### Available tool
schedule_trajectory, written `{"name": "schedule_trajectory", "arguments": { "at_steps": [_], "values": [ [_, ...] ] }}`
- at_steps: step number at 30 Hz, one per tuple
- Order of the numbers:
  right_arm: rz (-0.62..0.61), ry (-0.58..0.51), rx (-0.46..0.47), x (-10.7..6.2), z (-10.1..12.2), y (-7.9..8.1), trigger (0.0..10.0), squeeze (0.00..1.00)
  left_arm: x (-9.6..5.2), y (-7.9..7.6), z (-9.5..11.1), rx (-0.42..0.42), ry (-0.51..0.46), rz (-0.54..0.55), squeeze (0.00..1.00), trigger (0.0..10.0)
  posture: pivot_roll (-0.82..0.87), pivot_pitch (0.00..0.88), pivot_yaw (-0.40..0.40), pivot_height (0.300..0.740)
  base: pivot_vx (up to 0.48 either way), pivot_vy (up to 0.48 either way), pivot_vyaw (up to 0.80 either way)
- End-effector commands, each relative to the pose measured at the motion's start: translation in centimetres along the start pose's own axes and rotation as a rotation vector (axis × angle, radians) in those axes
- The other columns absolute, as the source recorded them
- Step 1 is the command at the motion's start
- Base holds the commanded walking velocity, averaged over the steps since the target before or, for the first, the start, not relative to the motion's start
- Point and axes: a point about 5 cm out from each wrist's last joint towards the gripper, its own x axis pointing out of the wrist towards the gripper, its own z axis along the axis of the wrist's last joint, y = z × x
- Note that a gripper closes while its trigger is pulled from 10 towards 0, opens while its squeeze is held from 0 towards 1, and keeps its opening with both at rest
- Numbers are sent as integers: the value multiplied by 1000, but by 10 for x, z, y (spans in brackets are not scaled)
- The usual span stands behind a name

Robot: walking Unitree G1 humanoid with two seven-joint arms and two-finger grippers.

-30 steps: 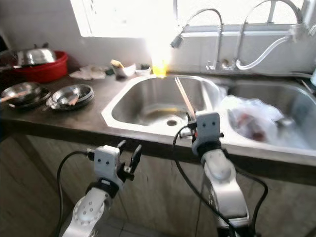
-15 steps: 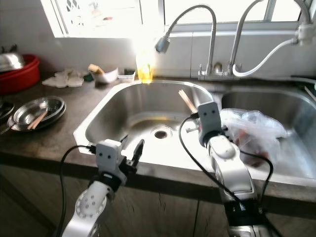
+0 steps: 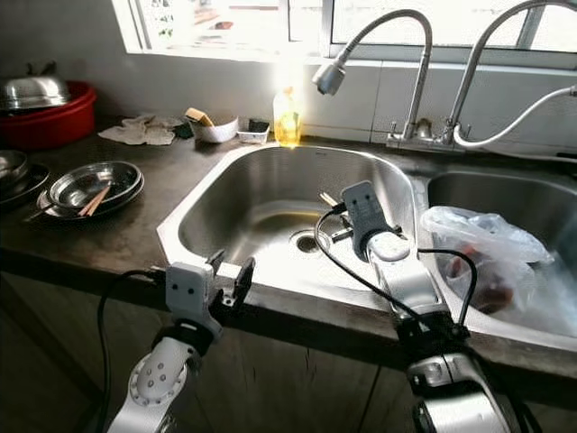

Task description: Kitchen organization

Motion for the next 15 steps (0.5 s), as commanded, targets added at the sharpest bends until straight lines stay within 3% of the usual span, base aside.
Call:
{"name": "schedule_trajectory", "arguments": {
  "at_steps": [1,8,9,10,11,15],
  "values": [
    [-45,14,-16,3,1,-7,10000,0,-2,-2,4,7,-1,5,0,10000,122,19,-41,740,0,0,0],
    [-92,75,-5,11,-14,-14,10000,0,-7,-5,6,0,7,7,0,10000,138,42,-50,740,0,0,0],
    [-90,81,1,11,-15,-13,10000,55,-8,-5,6,-1,9,8,0,10000,141,45,-50,740,0,0,0],
    [-84,86,2,12,-16,-12,10000,757,-8,-6,6,-1,10,8,0,10000,143,46,-50,740,0,0,0],
    [-73,92,-2,12,-18,-10,10000,1000,-8,-6,6,-1,10,7,0,10000,143,46,-50,740,0,0,0],
    [-77,90,1,13,-18,-10,10000,1000,-9,-5,5,-2,15,8,0,10000,146,47,-53,740,0,0,0]
  ]
}}
